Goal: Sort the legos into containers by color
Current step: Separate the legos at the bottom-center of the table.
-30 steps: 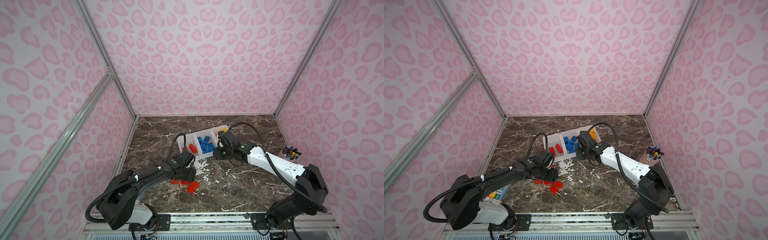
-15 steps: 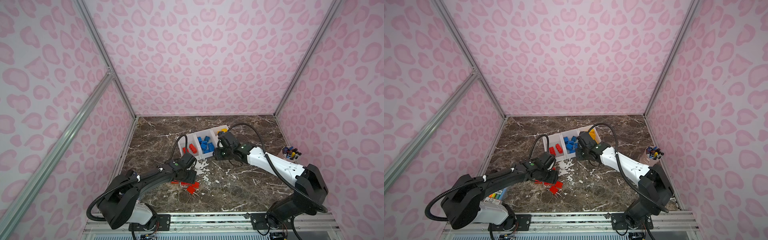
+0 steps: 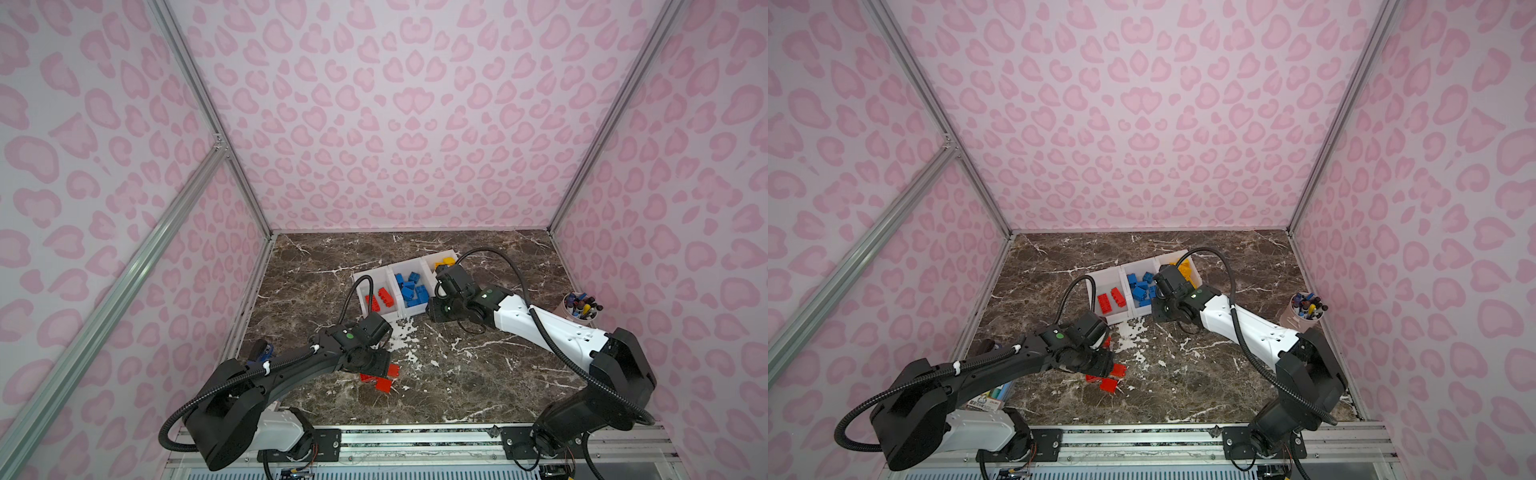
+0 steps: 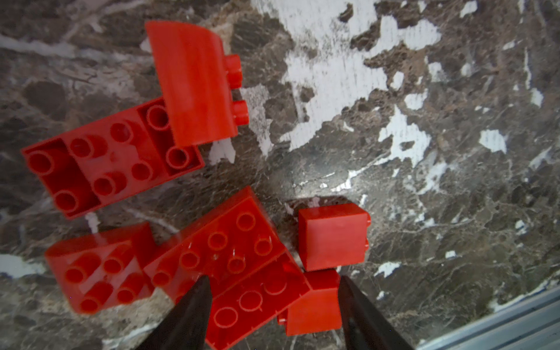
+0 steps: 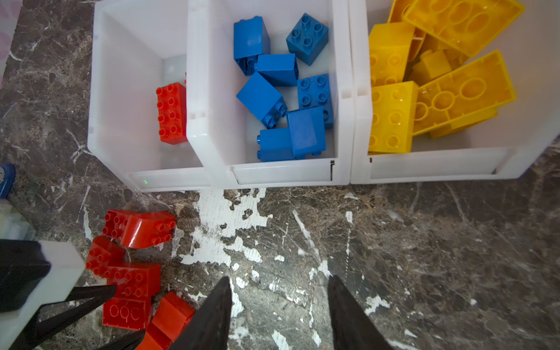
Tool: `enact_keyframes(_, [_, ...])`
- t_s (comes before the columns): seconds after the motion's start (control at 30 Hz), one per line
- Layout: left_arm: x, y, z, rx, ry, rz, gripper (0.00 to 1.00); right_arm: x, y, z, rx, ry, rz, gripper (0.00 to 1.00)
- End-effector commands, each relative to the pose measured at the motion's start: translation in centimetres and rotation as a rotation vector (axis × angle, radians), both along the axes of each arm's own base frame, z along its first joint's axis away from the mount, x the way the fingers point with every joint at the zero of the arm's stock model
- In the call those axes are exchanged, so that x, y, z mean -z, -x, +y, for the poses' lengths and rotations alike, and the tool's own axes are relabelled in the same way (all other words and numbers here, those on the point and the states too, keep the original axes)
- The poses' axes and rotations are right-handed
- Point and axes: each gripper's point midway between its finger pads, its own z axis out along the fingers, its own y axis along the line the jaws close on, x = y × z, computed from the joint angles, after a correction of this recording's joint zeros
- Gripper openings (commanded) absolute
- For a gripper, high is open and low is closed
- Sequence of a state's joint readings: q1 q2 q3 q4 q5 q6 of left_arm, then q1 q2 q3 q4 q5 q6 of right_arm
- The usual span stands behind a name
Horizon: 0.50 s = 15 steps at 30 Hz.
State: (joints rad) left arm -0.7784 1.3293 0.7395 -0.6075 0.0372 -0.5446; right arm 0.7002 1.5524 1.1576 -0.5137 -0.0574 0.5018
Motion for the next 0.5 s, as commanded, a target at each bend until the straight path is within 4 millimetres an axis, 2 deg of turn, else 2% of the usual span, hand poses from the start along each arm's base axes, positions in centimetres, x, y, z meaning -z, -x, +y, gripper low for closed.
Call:
enact_keyframes(0.0, [-0.07,0.75,0.7,-0.01,-0.017,0.019,0.68,0.15,-0.07,0.13,0.001,-0.006,-0.002,0.52])
enact_keyframes(0.47, [0.62,1.17,1.28,-0.005,-0.047,0.035,0.68,0.13,-0.03,0.05,0.006,-0.013,-0.001,0.52])
